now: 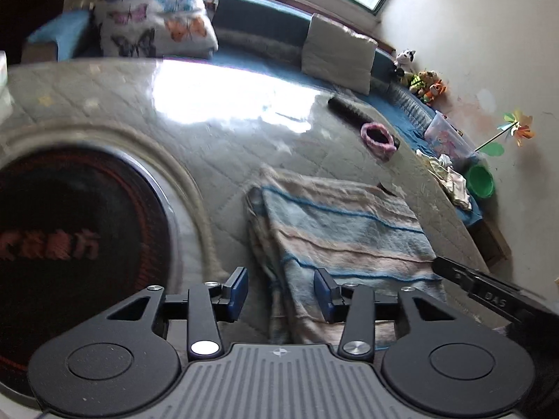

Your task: Fold clothes

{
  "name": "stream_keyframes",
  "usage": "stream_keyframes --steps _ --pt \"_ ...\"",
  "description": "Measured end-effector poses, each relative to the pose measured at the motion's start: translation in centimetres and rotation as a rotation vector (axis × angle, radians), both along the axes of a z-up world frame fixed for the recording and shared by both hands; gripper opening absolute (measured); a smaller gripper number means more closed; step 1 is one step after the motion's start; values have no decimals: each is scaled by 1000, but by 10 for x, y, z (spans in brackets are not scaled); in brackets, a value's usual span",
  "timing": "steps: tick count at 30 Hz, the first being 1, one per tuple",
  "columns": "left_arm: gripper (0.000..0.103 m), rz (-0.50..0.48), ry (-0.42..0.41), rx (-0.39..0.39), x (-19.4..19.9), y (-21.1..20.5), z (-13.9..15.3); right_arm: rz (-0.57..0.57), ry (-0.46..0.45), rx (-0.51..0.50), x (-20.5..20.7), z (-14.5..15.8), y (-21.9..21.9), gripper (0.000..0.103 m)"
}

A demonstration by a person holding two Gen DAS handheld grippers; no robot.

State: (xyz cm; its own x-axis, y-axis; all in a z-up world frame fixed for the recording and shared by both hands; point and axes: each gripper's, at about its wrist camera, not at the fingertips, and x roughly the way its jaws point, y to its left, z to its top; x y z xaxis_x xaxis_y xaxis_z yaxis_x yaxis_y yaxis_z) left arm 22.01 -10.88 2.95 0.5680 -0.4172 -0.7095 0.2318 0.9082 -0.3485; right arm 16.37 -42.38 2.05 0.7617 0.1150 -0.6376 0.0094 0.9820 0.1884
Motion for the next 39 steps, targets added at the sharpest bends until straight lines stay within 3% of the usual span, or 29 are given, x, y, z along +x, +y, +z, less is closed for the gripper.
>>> stream_keyframes --steps 4,8,14,21,26,34,39 --pt "49 -38 -34 24 -14 -6 7 77 -20 -17 -13 11 15 16" --pt "51 -72 -53 54 -29 -14 7 201 -35 -21 -31 20 45 31" --pt "51 -64 -58 51 -38 -7 2 344 -44 -29 -55 22 91 32" --pt "51 -35 -22 80 -34 -1 -17 420 -47 -86 -61 7 134 37" --pt "52 -32 -29 64 -38 4 -14 420 -75 -174 -72 -2 148 37" --pt "56 -31 -66 45 -62 8 -1 336 -93 -107 -94 9 119 37" --pt "58 -51 -87 73 -68 1 -1 215 -97 -74 -105 11 83 37"
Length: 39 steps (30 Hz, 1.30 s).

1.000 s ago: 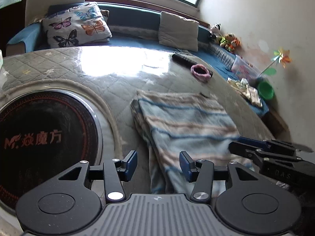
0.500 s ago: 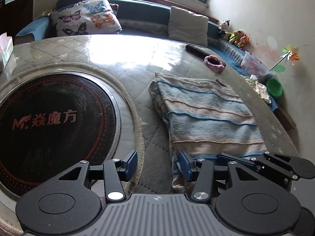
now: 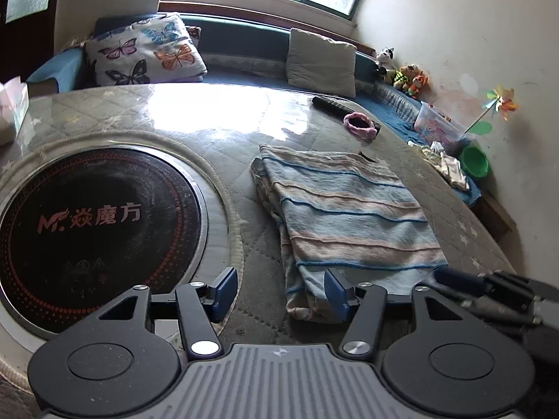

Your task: Fold clothes

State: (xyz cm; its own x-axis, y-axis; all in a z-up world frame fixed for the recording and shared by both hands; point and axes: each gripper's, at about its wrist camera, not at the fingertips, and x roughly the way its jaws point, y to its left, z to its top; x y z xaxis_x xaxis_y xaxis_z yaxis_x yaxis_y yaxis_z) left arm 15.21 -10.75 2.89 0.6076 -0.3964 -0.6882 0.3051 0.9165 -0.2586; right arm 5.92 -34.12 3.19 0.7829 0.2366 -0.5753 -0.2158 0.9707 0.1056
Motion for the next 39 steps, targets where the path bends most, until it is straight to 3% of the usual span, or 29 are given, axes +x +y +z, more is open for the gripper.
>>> stream_keyframes --steps 6,10,14,23,32,39 --pt "58 19 21 37 0 1 -11 -101 68 -1 1 -17 -32 37" --pt "58 27 19 46 -5 6 -11 -121 65 15 -6 -18 -38 37" --pt "68 26 2 59 -15 5 -8 -129 53 23 -11 -15 -36 38" --pt "84 35 -17 96 -42 9 -8 -142 33 22 -25 -16 -26 59" --pt "102 17 -55 86 -65 13 -4 -148 25 14 -41 -19 -14 75" --pt "103 13 -93 70 -79 16 -1 -148 6 -5 -52 -17 -5 86"
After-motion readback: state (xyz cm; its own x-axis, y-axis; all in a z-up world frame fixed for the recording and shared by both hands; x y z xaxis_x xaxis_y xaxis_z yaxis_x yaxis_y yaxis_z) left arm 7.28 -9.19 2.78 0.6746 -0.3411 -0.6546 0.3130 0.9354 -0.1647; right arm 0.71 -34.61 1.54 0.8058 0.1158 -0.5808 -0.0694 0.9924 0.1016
